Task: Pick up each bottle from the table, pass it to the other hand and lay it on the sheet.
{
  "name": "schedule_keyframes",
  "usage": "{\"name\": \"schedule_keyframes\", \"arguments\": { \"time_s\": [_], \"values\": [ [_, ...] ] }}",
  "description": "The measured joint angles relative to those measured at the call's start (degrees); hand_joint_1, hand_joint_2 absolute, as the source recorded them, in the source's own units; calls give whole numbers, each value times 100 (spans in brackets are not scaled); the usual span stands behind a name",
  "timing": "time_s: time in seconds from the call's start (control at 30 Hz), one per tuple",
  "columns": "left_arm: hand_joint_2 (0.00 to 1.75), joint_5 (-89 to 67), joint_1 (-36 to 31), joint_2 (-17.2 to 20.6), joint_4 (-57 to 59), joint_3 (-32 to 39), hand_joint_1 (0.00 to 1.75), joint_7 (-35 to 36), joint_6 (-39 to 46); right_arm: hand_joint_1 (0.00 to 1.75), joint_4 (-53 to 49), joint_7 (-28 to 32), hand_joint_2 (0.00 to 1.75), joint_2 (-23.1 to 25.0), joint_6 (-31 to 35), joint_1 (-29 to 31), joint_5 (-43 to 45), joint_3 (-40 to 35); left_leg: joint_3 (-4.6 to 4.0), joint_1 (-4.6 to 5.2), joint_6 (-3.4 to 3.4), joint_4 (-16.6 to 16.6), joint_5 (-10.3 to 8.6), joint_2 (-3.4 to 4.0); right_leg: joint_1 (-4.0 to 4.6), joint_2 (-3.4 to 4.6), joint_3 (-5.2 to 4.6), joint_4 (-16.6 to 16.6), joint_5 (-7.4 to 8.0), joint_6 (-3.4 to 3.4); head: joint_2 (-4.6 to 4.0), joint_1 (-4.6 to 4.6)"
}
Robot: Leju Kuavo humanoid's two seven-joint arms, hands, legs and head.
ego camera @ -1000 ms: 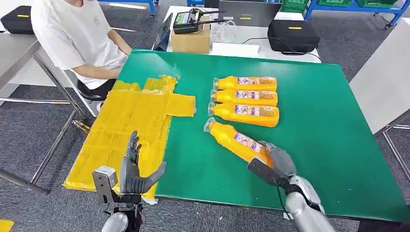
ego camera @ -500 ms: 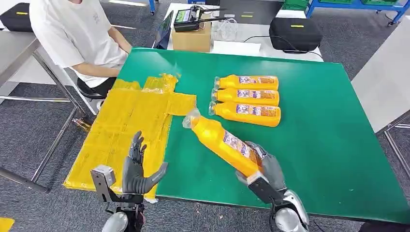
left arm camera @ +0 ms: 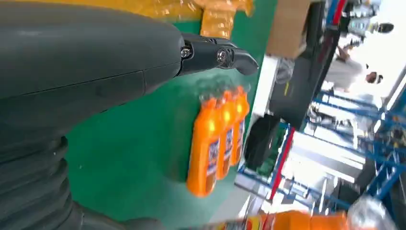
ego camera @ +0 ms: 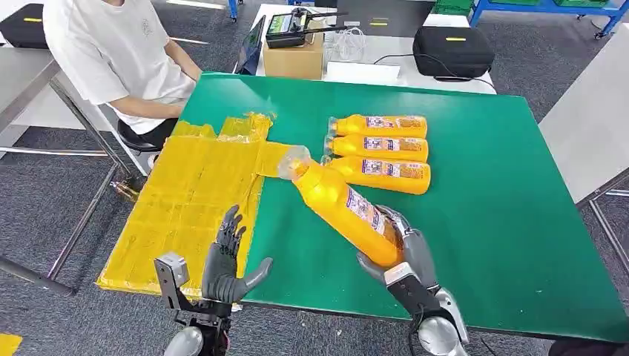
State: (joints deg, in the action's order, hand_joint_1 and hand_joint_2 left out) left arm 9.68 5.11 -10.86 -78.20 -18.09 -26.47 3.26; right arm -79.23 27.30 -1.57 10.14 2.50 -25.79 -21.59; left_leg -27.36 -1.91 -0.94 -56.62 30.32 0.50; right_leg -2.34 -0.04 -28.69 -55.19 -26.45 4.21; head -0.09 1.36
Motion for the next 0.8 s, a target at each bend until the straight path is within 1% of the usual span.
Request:
{"name": "schedule_keyframes", "arguments": {
  "time_s": [0.1, 0.2, 0.23, 0.53, 0.63, 0.77, 0.8],
  "values": [
    [175, 279, 1, 33, -9, -131, 0, 89, -334, 175, 31, 51, 175, 59, -108, 25, 15, -90, -5, 0, 0, 0, 0, 0, 1, 0, -2, 0, 0, 0, 0, 0],
    [175, 593, -29, 33, -7, -156, 0, 164, -439, 171, 161, 183, 175, 162, -249, 145, 29, -279, -6, -2, 0, 0, 0, 0, 2, 1, -7, -1, 0, 0, 0, 2],
    [175, 726, -56, 35, -2, -149, 0, 184, -521, 173, 204, 221, 175, 195, -291, 193, 26, -359, -7, -2, 0, 0, -1, 1, 2, 0, -7, -1, 0, 0, 0, 0],
    [175, 1156, -357, 35, 2, -110, 0, 243, -1260, 175, 741, 573, 175, 417, -597, 792, 112, -1166, -9, -2, 0, 0, -3, 0, 1, -1, -6, -3, 0, 0, 0, 0],
    [175, 1355, -447, 33, 4, -107, 0, 315, -1461, 169, 951, 621, 175, 468, -647, 989, 118, -1388, -8, -2, 0, 0, -3, 0, 1, -1, -8, -3, 0, 0, 0, 0],
    [175, 1440, -466, 35, 2, -123, 0, 323, -1583, 171, 1279, 660, 175, 538, -645, 1177, 92, -1594, -9, -2, 0, 0, -3, 0, 2, 0, -11, -3, 0, 0, 2, 0],
    [175, 1453, -466, 33, 2, -125, 0, 323, -1613, 175, 1355, 665, 175, 555, -645, 1203, 83, -1640, -9, -2, 0, 0, -3, 0, 2, -1, -11, -3, 0, 0, 0, 0]
  ]
}}
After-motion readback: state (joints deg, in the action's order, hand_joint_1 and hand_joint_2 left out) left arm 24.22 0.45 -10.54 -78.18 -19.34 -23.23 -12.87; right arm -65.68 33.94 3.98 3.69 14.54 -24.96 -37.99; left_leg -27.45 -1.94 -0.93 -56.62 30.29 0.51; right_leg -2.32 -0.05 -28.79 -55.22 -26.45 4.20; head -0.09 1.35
